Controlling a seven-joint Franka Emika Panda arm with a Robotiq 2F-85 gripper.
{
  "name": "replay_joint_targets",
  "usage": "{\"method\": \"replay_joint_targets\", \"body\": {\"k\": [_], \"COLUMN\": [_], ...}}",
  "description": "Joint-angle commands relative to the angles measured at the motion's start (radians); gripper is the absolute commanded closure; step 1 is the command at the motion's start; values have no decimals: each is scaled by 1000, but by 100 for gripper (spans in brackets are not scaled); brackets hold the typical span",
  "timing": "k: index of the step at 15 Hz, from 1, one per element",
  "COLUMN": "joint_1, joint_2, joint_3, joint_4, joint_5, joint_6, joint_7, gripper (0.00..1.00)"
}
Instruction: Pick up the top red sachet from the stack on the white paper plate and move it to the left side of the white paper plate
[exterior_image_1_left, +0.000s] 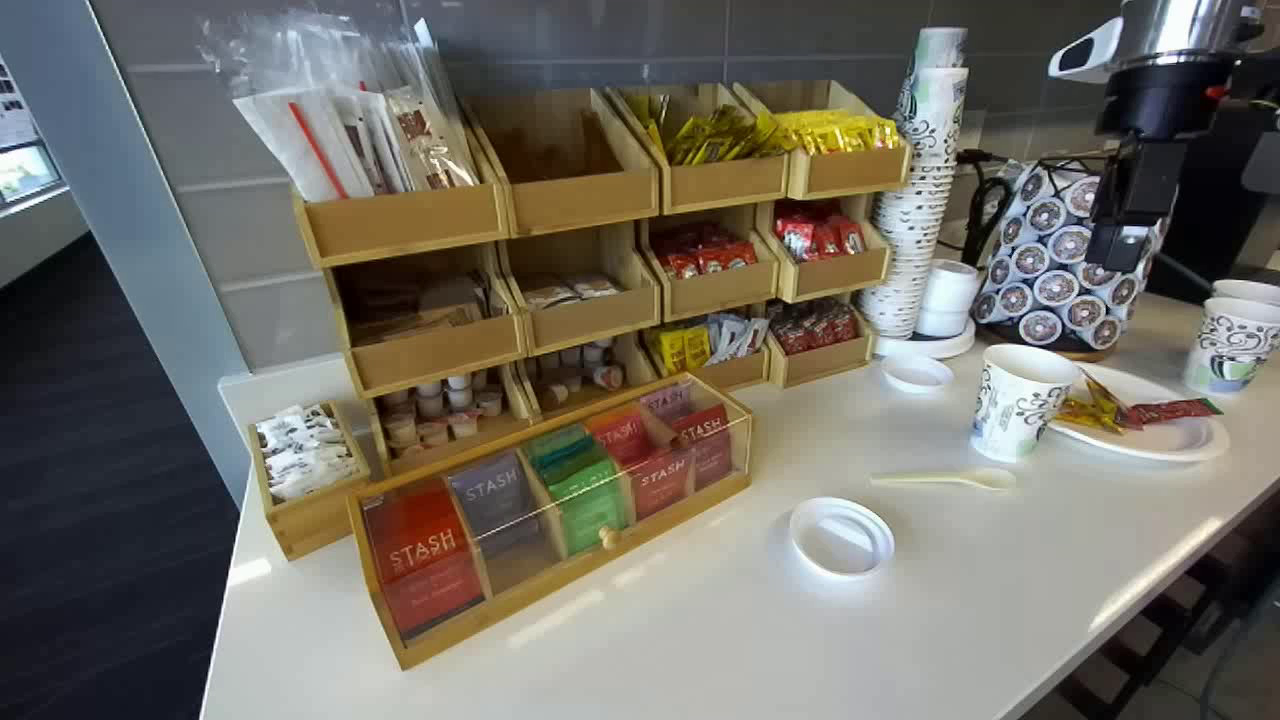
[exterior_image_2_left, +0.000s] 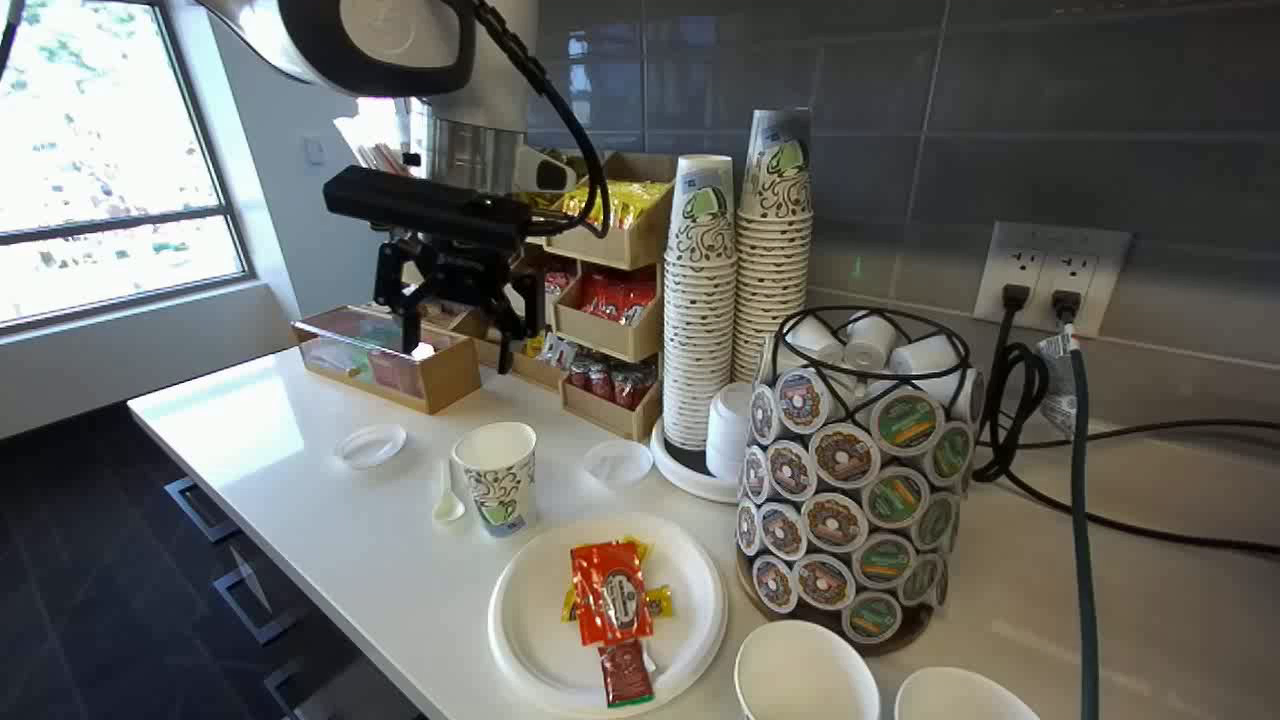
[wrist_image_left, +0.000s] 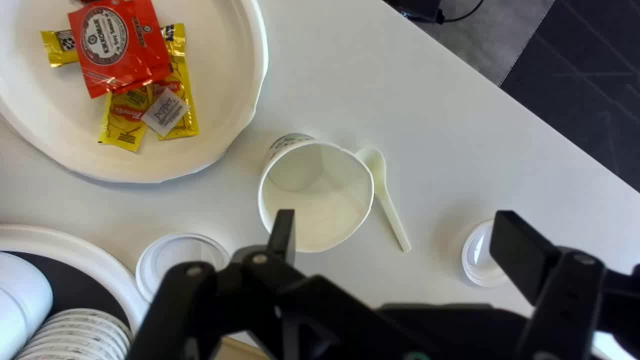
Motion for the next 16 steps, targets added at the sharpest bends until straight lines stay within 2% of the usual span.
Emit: {"method": "replay_joint_targets", "body": {"k": [1, 8, 11, 16], "joint_1": [-50, -50, -94, -168], "joint_2": [5, 5, 82, 156], "joint_3": [48, 48, 67, 75], "joint_4": [1, 1, 72, 96], "joint_5": [12, 12, 1, -18], "joint_6": [-2, -2, -68, -12], "joint_7": [-9, -9, 152, 359], "gripper": [0, 0, 0, 0]}}
